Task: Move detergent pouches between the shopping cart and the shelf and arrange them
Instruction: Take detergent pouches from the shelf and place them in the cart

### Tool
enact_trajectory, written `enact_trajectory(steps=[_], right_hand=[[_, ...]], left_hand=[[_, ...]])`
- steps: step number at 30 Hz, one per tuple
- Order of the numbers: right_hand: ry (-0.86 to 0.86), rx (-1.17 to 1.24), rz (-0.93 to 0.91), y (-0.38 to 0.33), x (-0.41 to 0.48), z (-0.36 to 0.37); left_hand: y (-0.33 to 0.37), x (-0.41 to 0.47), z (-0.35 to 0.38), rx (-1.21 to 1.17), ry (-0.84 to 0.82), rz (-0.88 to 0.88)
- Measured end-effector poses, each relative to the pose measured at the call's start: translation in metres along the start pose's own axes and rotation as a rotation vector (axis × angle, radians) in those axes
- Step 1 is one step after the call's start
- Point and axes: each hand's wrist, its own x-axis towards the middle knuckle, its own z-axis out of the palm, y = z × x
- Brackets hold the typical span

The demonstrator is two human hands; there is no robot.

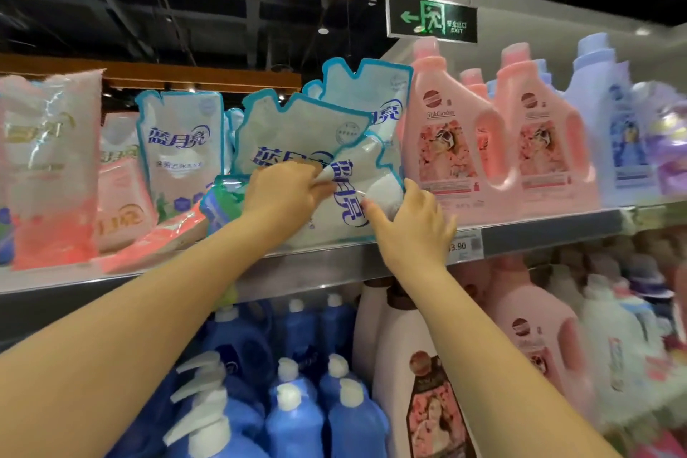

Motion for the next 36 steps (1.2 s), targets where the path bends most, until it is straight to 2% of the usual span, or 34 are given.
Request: enact_trajectory(steps=[4, 9, 12, 18, 21, 25, 30, 33, 36], right_hand=[[0.134, 0.167, -0.129, -0.002, -0.013, -0.007], [0.183, 0.604, -0.208, -0.035, -0.028, -0.035], [0.171, 0.736, -0.234, -0.055, -0.042, -0.052], [0.085, 0.976, -0.12, -0.046, -0.077, -0.076], [0.081, 0.986, -0.085, -0.038, -0.094, -0.093], [0.154, 0.885, -0.131, -0.033, -0.114, -0.122], [0.176, 0.847, -0.15, -0.017, -0.151, -0.165], [0.212, 0.769, -0.071, -0.006, -0.194, -0.187], [0.146, 0.805, 0.115, 0.008, -0.249, -0.203]], left_hand=[[-0.005, 0.009, -0.016, -0.115, 0.14, -0.007], [0.012, 0.016, -0.052, -0.247, 0.391, -0.004], [0.035, 0.01, -0.069, -0.328, 0.416, -0.024], [0.08, -0.019, -0.092, -0.429, 0.4, -0.008], [0.099, -0.035, -0.102, -0.469, 0.354, -0.041], [0.124, -0.059, -0.12, -0.637, 0.324, -0.236], [0.161, -0.097, -0.14, -0.81, 0.234, -0.323], [0.18, -0.123, -0.147, -0.968, 0.181, -0.407], [0.206, -0.157, -0.153, -1.133, 0.14, -0.472]])
